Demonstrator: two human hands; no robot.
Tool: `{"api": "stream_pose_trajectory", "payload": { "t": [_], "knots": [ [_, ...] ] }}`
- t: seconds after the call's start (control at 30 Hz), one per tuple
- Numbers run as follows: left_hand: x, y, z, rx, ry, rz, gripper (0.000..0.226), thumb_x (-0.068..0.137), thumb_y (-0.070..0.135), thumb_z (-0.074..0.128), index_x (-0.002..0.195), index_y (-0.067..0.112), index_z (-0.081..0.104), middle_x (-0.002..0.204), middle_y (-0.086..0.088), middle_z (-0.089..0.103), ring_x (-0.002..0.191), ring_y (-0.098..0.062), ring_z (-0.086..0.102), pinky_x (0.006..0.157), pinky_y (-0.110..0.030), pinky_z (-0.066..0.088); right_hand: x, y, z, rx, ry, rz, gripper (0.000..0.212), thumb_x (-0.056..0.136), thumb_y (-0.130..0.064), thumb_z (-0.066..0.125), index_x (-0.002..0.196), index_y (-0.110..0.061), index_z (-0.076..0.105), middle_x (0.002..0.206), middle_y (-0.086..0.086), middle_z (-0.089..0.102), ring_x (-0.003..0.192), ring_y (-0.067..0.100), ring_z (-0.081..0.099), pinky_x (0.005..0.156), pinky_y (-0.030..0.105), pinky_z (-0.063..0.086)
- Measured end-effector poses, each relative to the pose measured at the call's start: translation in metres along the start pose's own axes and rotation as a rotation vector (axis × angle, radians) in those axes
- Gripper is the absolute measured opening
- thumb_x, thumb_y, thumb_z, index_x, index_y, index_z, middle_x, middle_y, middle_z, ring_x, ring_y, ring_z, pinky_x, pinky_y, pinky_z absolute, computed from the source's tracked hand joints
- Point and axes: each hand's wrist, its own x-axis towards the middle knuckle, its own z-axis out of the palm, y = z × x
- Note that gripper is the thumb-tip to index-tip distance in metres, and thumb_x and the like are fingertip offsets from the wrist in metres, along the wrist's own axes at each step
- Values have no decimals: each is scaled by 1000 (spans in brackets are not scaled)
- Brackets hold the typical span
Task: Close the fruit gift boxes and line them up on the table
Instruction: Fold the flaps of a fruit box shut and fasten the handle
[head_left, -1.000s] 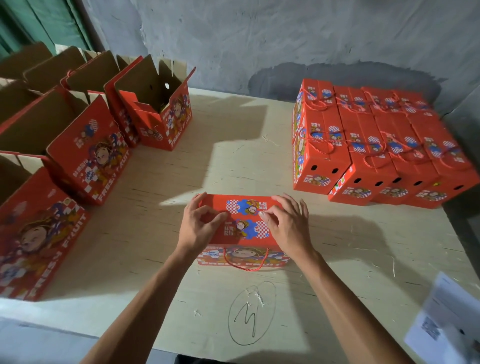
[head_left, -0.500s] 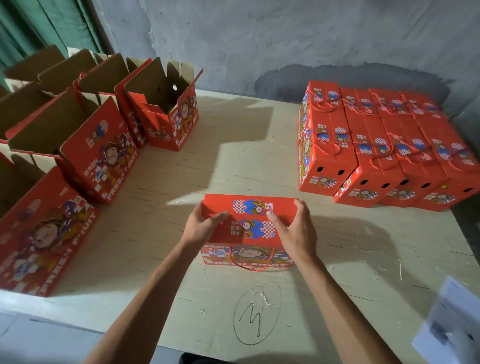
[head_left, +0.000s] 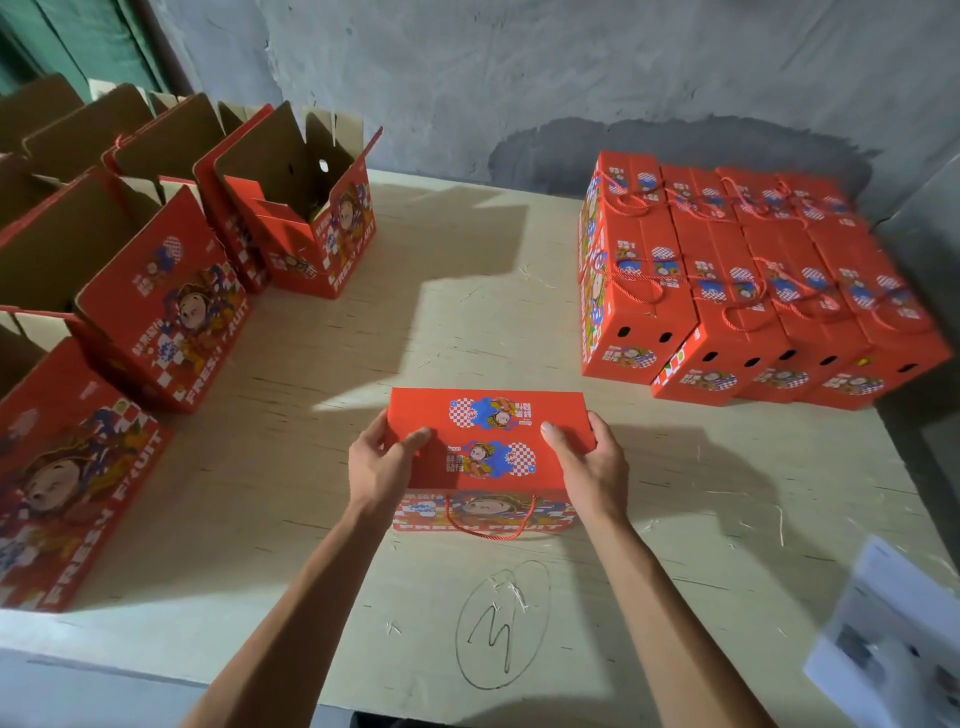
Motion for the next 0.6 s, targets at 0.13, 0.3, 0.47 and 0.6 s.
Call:
{"api": "stream_pose_trajectory", "payload": {
  "t": [0.13,0.3,0.47,0.6],
  "knots": [
    [-3,-1,-3,27,-5,40,31,83,29,83,109,43,71,95,17,78,86,-9,76,69,-24,61,-1,1,0,-52,11,4,63,86,-58,75,139,-29,59,103,-27,61,89,-8,61,73,3,42],
    [-10,-3,-3,25,15,56,35,80,42,84,111,46,68,97,20,76,87,-3,75,70,-21,60,-2,11,-6,116,-62,102,23,105,-46,53,98,-33,71,89,-26,74,83,-5,69,64,7,49],
    [-9,-6,-1,39,11,60,30,88,33,80,114,42,68,97,19,77,88,-5,75,68,-17,59,-4,11,-6,202,-88,160,30,105,-44,53,87,-51,75,85,-30,73,76,-15,66,61,3,47],
    [-5,-10,1,18,18,50,29,88,28,80,114,39,72,98,13,78,90,-9,76,70,-21,60,4,13,-7,224,-71,125,42,104,-30,59,79,-62,73,84,-31,73,75,-13,66,62,4,48]
  ]
}}
